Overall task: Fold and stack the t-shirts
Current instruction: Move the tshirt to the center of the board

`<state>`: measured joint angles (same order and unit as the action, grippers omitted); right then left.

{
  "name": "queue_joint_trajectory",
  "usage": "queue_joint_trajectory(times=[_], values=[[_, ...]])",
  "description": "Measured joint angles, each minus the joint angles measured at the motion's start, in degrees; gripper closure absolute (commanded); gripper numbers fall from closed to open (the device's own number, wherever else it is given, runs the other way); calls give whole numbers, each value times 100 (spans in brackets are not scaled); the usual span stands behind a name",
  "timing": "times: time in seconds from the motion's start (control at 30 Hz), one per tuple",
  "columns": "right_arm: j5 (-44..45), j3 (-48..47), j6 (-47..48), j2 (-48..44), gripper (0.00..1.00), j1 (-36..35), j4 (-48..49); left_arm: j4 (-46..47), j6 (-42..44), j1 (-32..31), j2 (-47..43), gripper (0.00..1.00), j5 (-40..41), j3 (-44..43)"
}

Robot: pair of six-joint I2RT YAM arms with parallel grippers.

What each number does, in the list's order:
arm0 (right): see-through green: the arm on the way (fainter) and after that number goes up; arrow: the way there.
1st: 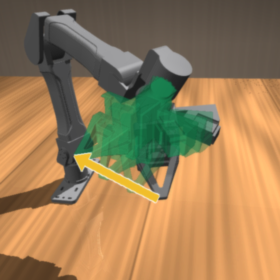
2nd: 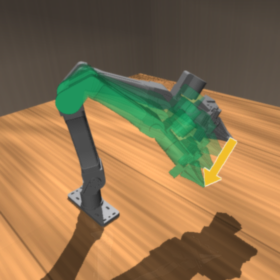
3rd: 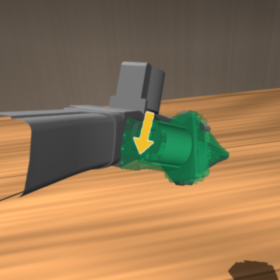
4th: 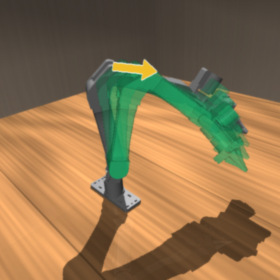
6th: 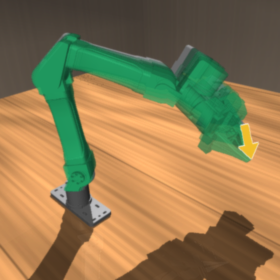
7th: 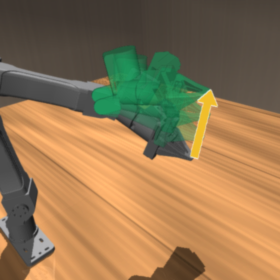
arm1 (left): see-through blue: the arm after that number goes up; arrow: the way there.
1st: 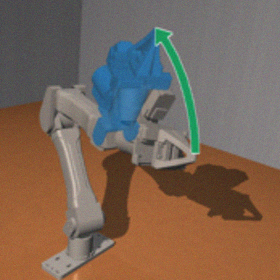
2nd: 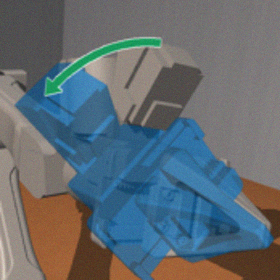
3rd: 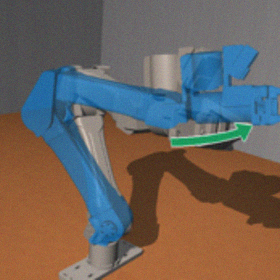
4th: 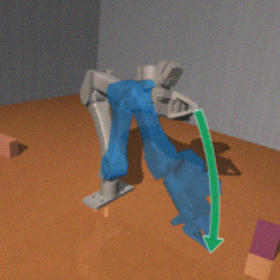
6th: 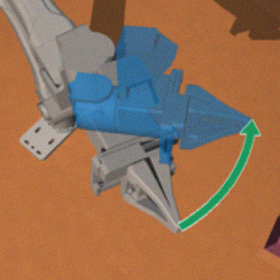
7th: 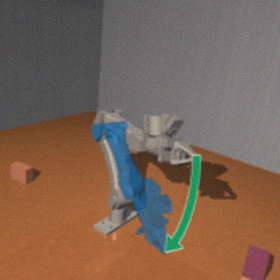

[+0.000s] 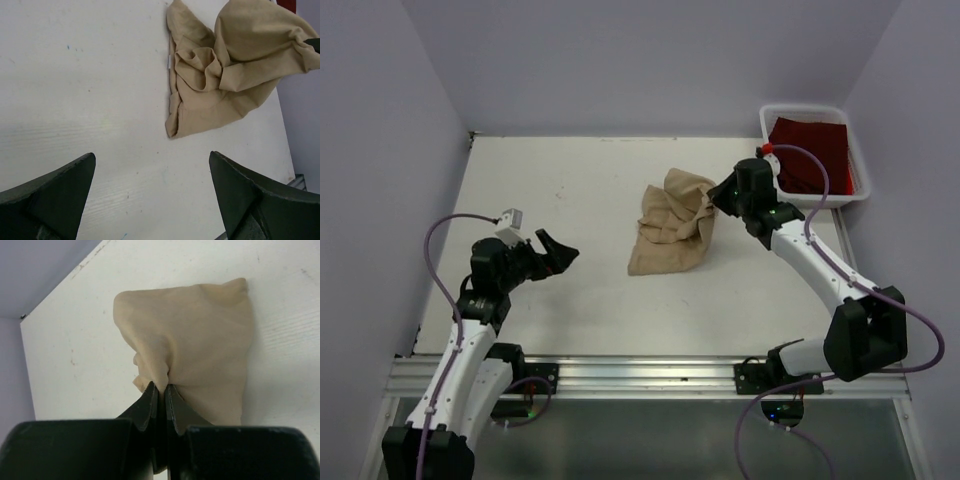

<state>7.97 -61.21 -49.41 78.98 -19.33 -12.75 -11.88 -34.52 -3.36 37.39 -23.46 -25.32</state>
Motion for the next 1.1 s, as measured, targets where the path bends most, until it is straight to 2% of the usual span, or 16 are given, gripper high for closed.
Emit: queue_joint_trajectory(times=[0.23, 0.27, 0.33, 0.37, 0.4, 0.43, 0.6, 0.77, 1.1], values=[[234, 116, 264, 2, 100, -2, -284, 1394, -409, -291, 1320, 0, -417, 267], [260, 129, 289, 2, 92, -7, -304, 1567, -435, -404, 1467, 0, -417, 247], [284, 138, 350, 4, 70, -9, -369, 1856, -503, -647, 1781, 0, -435, 157], [308, 136, 391, 9, 55, -17, -422, 2009, -540, -748, 1941, 0, -452, 92], [328, 131, 426, 9, 30, -28, -476, 2146, -551, -835, 2092, 0, -474, 22], [393, 111, 476, 15, 28, -57, -570, 2267, -560, -909, 2232, 0, -490, -48], [979, -28, 752, -39, 25, -400, -1054, 2798, -588, -1093, 2879, 0, -555, -393], [1613, -28, 859, -522, 25, -774, -1397, 3235, -575, -1220, 3919, 1, -675, -892], [2262, 39, 1067, -1434, 25, -927, -1729, 3364, -420, -1919, 6585, 14, -713, -2601]])
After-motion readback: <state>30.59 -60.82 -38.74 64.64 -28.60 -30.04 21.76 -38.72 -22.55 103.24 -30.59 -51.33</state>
